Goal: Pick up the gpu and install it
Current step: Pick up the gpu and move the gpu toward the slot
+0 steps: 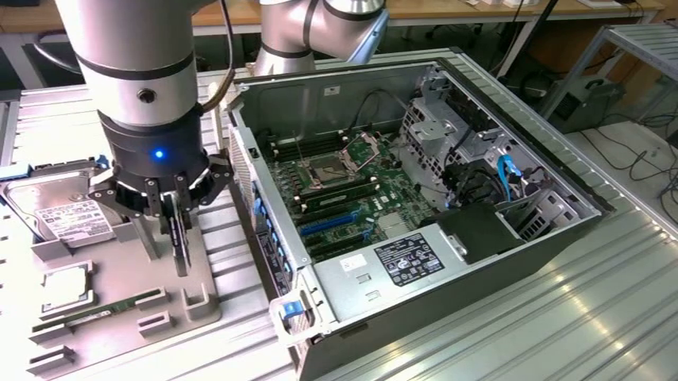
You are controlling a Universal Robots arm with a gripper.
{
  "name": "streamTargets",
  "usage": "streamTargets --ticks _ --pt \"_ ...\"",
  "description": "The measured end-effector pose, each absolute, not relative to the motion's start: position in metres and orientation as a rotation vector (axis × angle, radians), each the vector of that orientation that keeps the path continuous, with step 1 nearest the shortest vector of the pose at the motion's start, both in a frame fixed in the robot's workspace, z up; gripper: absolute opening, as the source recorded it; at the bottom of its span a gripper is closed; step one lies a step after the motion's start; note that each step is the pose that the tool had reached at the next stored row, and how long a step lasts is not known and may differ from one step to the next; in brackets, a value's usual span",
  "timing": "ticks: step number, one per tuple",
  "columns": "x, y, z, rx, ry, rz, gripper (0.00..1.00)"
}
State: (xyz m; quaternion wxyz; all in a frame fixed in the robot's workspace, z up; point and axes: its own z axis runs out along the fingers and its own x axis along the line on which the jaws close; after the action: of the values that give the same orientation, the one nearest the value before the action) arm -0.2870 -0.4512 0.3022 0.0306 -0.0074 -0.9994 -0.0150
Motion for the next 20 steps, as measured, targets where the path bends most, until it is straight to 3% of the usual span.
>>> streamTargets --ticks 20 --pt "-0.287 -0.451 0.334 0.039 -3.082 -0.045 0.28"
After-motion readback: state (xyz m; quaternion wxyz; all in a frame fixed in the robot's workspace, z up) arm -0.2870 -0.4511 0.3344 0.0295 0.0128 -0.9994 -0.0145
